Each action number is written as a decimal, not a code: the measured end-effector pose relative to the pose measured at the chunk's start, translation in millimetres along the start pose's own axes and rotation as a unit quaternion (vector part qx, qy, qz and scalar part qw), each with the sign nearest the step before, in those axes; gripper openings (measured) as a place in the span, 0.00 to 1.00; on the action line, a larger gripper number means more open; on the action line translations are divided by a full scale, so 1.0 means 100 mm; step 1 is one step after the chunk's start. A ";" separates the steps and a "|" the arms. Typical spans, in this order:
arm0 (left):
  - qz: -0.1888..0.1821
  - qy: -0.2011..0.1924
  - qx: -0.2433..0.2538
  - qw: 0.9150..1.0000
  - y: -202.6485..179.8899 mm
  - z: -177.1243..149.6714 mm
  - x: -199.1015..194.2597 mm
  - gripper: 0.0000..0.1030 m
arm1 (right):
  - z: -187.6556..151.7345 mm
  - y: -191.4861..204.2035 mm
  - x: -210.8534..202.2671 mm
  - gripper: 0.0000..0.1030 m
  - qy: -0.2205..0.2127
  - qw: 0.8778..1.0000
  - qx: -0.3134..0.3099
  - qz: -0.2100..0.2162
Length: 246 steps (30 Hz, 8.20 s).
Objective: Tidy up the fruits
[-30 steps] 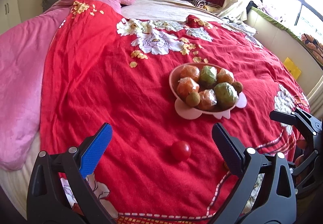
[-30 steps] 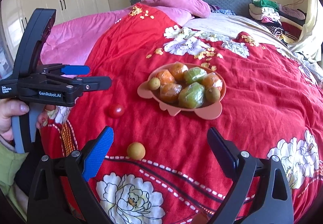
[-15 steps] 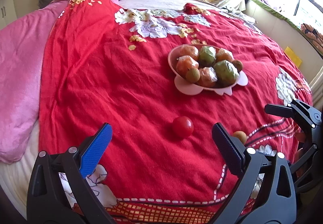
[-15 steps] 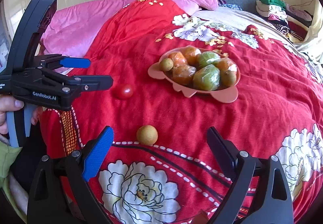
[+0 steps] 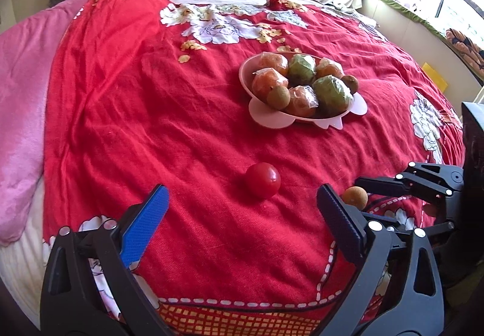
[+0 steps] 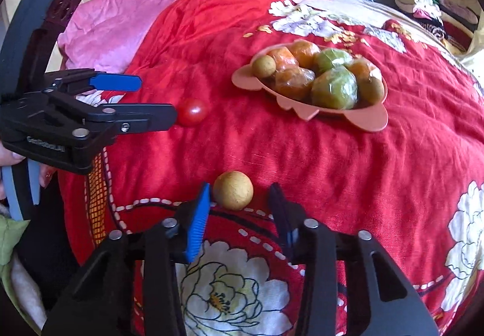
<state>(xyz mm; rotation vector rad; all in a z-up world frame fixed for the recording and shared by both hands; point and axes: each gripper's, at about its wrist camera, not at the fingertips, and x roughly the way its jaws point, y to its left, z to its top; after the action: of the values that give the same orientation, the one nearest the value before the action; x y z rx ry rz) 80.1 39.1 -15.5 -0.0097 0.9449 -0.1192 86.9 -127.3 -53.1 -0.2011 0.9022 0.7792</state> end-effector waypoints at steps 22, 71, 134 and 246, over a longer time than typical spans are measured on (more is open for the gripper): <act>-0.026 0.035 0.028 0.999 -0.10 0.12 0.38 0.20 | 0.02 -0.06 -0.09 0.25 -0.011 0.999 0.017 0.029; -0.066 0.007 0.048 0.997 -0.54 1.01 0.64 0.20 | 0.70 -0.99 -0.44 0.25 -0.102 0.990 0.099 -0.009; -0.038 -0.053 0.043 0.997 -0.51 0.77 -0.05 0.79 | 0.59 -0.70 -1.05 0.93 -0.139 0.984 0.081 -0.071; 0.052 -0.056 -0.045 0.996 -0.55 -0.34 -0.56 0.91 | -0.25 -0.22 -1.08 0.95 -0.087 0.987 0.083 -0.104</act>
<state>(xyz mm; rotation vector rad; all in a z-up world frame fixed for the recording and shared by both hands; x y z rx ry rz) 14.7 -7.8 12.7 -0.0508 0.8366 0.0200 45.6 -210.9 10.3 -0.0760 0.7619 0.5163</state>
